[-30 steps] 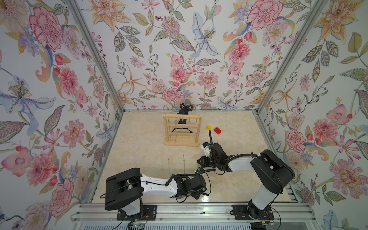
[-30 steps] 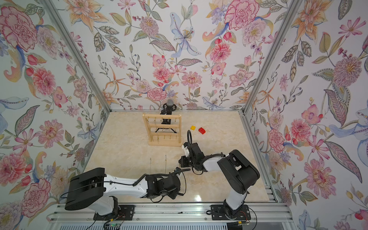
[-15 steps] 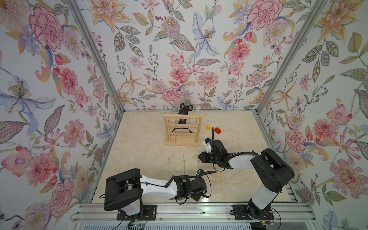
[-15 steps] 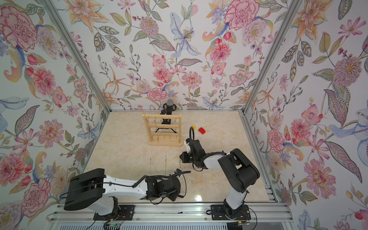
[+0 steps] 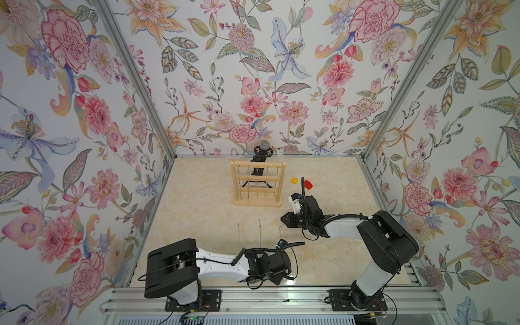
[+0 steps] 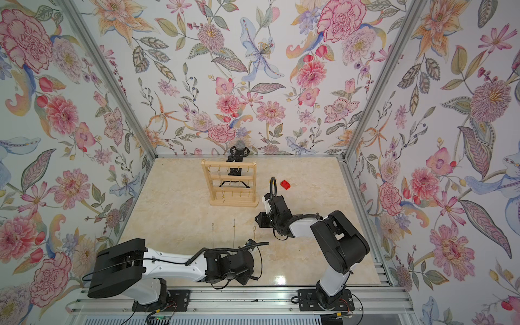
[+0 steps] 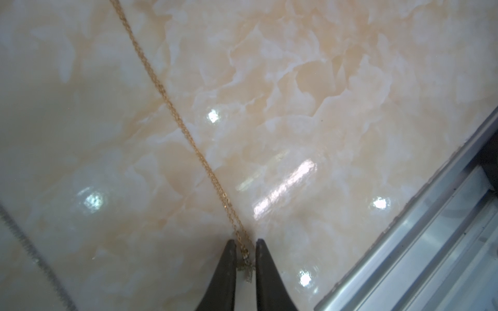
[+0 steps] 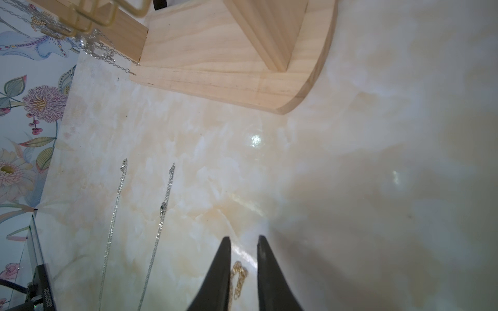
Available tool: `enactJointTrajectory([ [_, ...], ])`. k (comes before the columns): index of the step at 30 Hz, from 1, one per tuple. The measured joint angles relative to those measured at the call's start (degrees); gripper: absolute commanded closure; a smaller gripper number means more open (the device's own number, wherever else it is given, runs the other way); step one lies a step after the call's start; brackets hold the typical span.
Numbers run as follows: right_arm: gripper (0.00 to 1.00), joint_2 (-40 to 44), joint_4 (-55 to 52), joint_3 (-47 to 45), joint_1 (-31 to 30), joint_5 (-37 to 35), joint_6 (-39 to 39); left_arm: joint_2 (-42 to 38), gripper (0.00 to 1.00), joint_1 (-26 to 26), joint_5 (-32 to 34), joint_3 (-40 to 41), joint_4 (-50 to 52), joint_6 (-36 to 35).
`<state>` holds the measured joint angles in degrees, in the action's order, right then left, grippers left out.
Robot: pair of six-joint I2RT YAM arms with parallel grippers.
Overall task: Take the necklace off the jewelry display stand
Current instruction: Place the necklace at the center of the board.
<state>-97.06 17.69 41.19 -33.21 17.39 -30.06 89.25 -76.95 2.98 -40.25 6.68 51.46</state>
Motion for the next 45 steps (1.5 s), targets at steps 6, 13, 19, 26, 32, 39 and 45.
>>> enactJointTrajectory([
  [6,0.76,4.4,-0.6,-0.2,0.8,-0.1,0.0,1.2,0.77,0.0,0.0,-1.8,1.5,-0.3],
  [13,0.75,10.2,-1.6,-3.1,1.9,-0.1,0.0,2.0,0.76,0.0,0.1,-5.1,3.1,-1.6],
  [19,0.73,17.2,-3.3,-5.6,3.9,-0.2,0.0,2.0,0.75,0.0,0.5,-7.3,4.7,-2.5],
  [26,0.65,27.5,-4.6,-9.8,6.4,-1.9,0.6,-1.8,0.68,0.3,2.2,-7.6,6.4,-3.8],
  [32,0.56,35.5,-5.0,-14.6,8.8,-3.7,0.9,-8.5,0.61,3.6,2.0,-7.5,4.9,-5.7],
  [39,0.46,43.3,-6.4,-18.3,11.2,-6.4,1.3,-14.1,0.51,9.6,1.7,-7.5,4.6,-9.2],
  [45,0.41,48.6,-7.7,-20.1,12.3,-6.7,1.8,-21.4,0.45,16.0,-2.5,-7.5,3.0,-11.7],
])
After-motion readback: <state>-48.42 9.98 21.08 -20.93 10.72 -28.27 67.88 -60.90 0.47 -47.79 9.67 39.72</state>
